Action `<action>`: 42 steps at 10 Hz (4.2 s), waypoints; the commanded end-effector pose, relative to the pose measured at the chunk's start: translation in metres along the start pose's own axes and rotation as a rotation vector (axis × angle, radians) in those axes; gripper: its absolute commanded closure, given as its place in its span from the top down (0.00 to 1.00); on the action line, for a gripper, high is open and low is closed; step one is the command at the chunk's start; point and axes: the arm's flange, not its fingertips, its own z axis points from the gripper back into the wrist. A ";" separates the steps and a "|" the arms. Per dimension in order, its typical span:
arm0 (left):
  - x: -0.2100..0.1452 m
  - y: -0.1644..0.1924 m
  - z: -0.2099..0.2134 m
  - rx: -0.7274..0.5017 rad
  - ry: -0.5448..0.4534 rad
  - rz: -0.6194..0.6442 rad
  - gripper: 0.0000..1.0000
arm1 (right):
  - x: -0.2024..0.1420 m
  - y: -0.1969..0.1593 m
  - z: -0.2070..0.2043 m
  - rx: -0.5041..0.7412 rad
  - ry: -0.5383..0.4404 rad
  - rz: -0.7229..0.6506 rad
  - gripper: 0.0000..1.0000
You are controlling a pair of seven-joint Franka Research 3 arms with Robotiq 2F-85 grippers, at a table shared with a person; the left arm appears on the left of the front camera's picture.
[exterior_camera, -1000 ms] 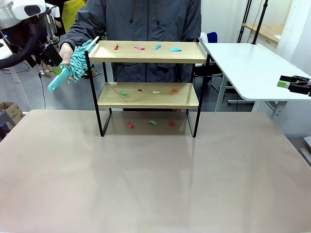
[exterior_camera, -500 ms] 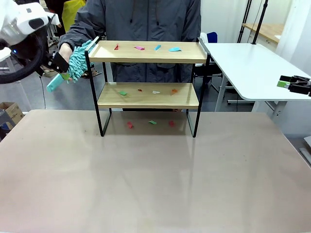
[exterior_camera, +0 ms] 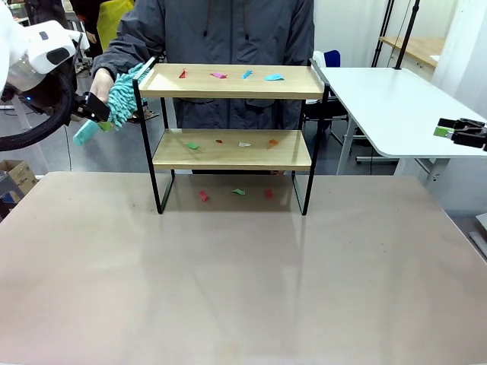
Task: Clean the shelf.
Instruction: Pick up the Duster handed by the human, then clean the specific section of the Shelf indicated by the human with the Duster.
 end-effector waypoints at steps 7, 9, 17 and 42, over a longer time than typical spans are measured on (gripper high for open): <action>0.002 0.003 -0.015 0.064 0.013 0.038 0.00 | 0.003 0.000 -0.002 -0.002 -0.007 0.005 1.00; 0.001 0.002 -0.013 0.083 0.022 0.047 0.00 | 0.003 0.000 -0.002 -0.002 -0.007 0.005 1.00; -0.004 0.005 -0.009 0.089 0.041 0.089 0.00 | 0.003 0.000 -0.002 -0.002 -0.007 0.005 1.00; -0.057 0.021 0.133 -0.361 0.646 -1.342 0.13 | 0.003 0.000 -0.002 -0.002 -0.007 0.005 1.00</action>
